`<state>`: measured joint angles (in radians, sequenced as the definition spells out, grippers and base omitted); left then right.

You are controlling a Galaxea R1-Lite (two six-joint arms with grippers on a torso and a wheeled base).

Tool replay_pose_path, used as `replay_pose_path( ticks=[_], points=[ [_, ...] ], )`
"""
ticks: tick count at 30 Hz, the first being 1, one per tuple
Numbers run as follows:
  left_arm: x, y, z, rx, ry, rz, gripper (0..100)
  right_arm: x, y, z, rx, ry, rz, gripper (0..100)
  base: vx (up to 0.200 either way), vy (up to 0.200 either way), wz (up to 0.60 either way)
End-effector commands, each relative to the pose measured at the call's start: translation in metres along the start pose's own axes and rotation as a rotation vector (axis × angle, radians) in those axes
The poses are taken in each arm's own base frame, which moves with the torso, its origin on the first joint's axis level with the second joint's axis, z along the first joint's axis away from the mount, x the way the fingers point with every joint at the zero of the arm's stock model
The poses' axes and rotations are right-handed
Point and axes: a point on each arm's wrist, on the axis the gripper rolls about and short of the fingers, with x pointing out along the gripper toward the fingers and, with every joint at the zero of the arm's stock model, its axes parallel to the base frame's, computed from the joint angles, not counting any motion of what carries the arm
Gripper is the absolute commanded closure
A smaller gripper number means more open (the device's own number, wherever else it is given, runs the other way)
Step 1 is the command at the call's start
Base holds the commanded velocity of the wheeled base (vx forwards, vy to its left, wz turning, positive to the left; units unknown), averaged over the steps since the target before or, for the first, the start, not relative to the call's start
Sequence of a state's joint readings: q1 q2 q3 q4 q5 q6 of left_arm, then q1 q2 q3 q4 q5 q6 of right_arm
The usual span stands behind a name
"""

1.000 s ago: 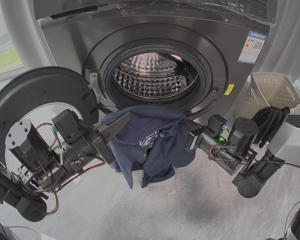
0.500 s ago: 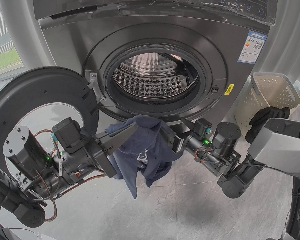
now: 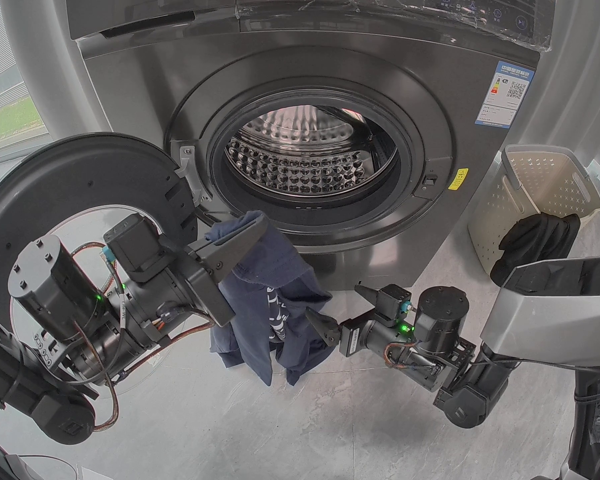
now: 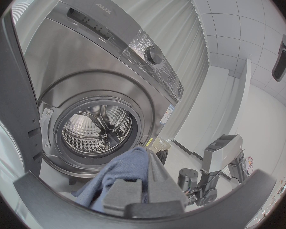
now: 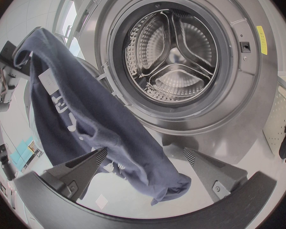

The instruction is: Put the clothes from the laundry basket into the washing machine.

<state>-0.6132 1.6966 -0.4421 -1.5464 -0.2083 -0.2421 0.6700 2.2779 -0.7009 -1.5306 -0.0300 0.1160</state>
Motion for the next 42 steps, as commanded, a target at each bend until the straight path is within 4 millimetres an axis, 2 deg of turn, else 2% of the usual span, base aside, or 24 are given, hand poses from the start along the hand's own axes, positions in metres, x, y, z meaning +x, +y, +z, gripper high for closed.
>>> replay_pose_path(
  ticks=[1, 9, 17, 22, 30, 31, 36, 40, 42],
  points=[
    [0.003, 0.005, 0.001, 0.005, -0.009, 0.015, 100, -0.022, 0.005, 0.004, 0.002, 0.034, 0.019, 0, 0.0, 0.0, 0.0],
    [0.003, 0.005, 0.001, 0.003, -0.007, 0.016, 100, -0.013, 0.001, 0.006, 0.005, 0.009, 0.029, 0, 0.0, 0.0, 0.0],
    [0.002, 0.004, 0.001, 0.005, -0.008, 0.014, 100, 0.02, 0.006, -0.009, -0.004, -0.017, 0.067, 0, 0.0, 0.0, 0.0],
    [0.003, 0.004, 0.001, 0.004, -0.01, 0.014, 100, 0.024, 0.012, -0.02, -0.005, 0.004, 0.132, 0, 0.0, 0.0, 0.0],
    [0.002, 0.004, 0.001, 0.004, -0.008, 0.014, 100, 0.038, 0.019, -0.016, -0.004, -0.052, 0.152, 0, 0.0, 0.0, 0.0],
    [0.002, 0.004, 0.001, 0.004, -0.008, 0.014, 100, 0.038, 0.019, -0.013, -0.003, -0.062, 0.152, 100, 0.0, 0.0, 0.0],
    [0.002, 0.005, 0.001, 0.004, -0.009, 0.015, 100, 0.034, 0.018, 0.0, -0.001, -0.089, 0.151, 100, 0.0, 0.0, 0.0],
    [0.002, 0.005, 0.001, 0.003, -0.007, 0.017, 100, 0.016, 0.016, 0.023, -0.003, -0.111, 0.142, 100, 0.0, 0.0, 0.0],
    [0.002, 0.006, 0.001, 0.003, -0.006, 0.02, 100, 0.01, 0.016, 0.027, -0.003, -0.112, 0.141, 100, 0.0, 0.0, 0.0]
  ],
)
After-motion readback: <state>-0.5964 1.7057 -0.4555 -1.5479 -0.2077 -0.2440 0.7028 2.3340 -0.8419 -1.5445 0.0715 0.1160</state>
